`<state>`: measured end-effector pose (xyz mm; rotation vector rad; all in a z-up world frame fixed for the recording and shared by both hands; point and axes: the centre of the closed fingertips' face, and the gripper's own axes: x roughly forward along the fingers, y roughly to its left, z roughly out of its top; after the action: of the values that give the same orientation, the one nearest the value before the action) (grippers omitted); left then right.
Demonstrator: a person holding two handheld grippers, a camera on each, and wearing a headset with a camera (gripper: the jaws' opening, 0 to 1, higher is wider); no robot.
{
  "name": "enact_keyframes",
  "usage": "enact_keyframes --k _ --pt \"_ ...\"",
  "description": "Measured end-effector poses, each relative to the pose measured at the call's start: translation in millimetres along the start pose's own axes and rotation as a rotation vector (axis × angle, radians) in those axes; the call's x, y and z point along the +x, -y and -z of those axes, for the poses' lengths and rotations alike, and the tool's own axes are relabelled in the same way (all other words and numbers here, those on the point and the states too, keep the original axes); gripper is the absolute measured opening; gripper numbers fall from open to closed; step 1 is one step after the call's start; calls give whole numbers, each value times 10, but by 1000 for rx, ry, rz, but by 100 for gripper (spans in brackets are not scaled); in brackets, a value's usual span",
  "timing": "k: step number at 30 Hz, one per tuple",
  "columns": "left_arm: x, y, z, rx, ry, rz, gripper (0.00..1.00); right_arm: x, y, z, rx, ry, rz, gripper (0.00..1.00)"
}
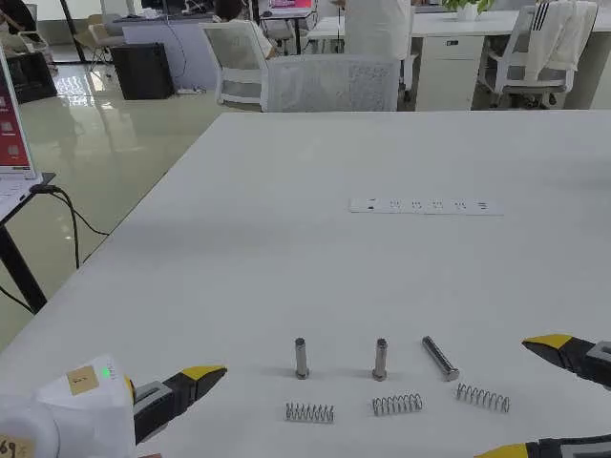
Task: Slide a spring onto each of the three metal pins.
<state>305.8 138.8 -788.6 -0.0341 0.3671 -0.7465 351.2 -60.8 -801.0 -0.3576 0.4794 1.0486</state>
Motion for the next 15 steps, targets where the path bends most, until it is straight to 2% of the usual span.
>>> enact_keyframes --k 15 --pt "4 11 4 -3 1 4 86 9 6 30 1 -4 1 89"
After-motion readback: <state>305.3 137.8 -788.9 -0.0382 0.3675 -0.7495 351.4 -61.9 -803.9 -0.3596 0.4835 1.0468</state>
